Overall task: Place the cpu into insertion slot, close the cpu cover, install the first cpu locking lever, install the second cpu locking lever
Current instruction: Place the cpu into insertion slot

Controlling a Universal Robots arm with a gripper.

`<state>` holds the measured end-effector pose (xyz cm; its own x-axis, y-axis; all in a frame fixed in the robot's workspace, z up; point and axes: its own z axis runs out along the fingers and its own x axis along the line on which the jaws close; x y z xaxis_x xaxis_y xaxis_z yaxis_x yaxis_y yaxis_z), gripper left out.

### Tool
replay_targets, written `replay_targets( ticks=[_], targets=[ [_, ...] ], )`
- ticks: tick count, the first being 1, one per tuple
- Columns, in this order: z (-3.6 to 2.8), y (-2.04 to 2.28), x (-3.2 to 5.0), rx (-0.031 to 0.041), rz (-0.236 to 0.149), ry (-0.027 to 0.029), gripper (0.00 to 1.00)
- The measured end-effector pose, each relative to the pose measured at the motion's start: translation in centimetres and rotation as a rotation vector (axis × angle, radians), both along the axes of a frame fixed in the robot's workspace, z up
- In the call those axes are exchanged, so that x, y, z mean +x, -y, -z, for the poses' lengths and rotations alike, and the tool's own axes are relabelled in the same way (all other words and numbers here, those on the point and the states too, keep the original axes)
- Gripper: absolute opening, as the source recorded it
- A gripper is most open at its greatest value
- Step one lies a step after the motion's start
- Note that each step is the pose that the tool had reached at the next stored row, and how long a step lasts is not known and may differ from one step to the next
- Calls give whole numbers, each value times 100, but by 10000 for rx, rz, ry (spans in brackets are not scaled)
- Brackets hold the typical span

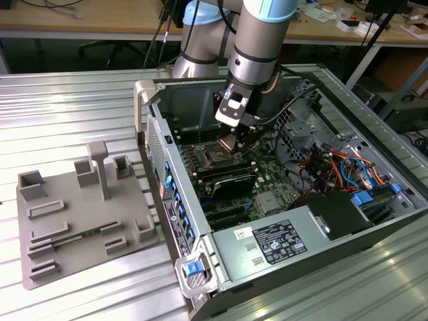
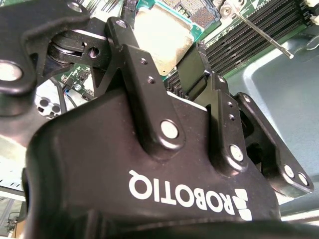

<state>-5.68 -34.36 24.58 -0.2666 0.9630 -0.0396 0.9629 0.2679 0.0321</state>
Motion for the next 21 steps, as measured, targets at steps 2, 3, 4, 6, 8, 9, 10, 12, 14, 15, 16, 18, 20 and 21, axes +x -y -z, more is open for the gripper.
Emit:
replay_targets(
  ticks=[2, 3, 4, 6, 8, 9, 10, 12, 14, 15, 16, 18, 20, 21],
  targets=[
    [0, 0, 0, 1, 31, 0, 55],
    [0, 0, 0, 0, 41, 0, 55],
    [0, 0, 0, 0, 49, 0, 55],
    [0, 0, 0, 0, 80, 0, 55],
    [0, 0, 0, 1, 113, 0, 55],
    [0, 0, 0, 0, 121, 0, 55],
    [0, 0, 0, 0, 130, 0, 55],
    [0, 0, 0, 0, 149, 1, 55],
    [0, 0, 0, 0, 168, 0, 55],
    [0, 0, 0, 0, 176, 0, 55],
    [0, 0, 0, 0, 184, 0, 55],
    [0, 0, 0, 0, 200, 0, 55],
    [0, 0, 0, 0, 228, 0, 55],
    [0, 0, 0, 0, 236, 0, 55]
  ],
)
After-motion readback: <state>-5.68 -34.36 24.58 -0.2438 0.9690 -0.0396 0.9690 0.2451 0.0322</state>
